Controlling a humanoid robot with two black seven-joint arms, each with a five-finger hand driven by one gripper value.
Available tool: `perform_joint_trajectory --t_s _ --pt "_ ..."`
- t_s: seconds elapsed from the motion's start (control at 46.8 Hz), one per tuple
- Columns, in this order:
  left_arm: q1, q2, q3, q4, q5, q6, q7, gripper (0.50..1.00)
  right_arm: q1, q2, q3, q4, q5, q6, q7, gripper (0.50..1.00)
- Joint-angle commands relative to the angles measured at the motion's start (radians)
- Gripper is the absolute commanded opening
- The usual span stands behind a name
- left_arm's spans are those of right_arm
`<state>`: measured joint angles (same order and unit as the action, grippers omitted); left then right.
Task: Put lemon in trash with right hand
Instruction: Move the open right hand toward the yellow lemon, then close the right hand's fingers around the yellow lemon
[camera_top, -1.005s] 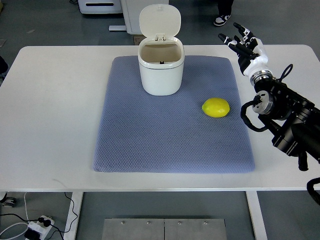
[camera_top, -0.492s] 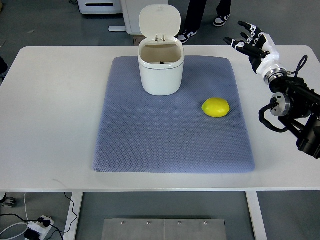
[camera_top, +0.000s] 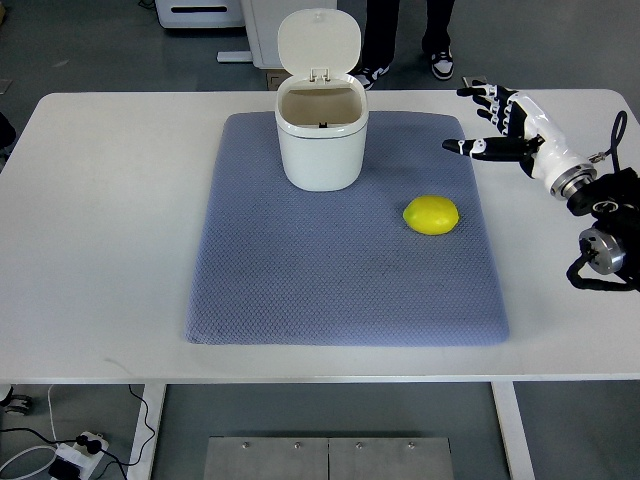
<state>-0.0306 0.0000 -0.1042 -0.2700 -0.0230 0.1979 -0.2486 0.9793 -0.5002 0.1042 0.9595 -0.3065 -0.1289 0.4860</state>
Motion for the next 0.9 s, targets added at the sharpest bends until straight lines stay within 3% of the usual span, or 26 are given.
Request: perform_joint_trajectory --t_s 0.0,0.877 --pt "0.000 0.000 0.000 0.000 0.000 0.000 0.000 1.000 0.001 -0.018 -0.053 0.010 -0.029 0.000 0.011 1.000" --pt "0.000 0.000 0.000 0.000 0.000 0.000 0.000 1.000 0.018 -0.046 -0.239 0.010 -0.172 -0.008 0.026 1.000"
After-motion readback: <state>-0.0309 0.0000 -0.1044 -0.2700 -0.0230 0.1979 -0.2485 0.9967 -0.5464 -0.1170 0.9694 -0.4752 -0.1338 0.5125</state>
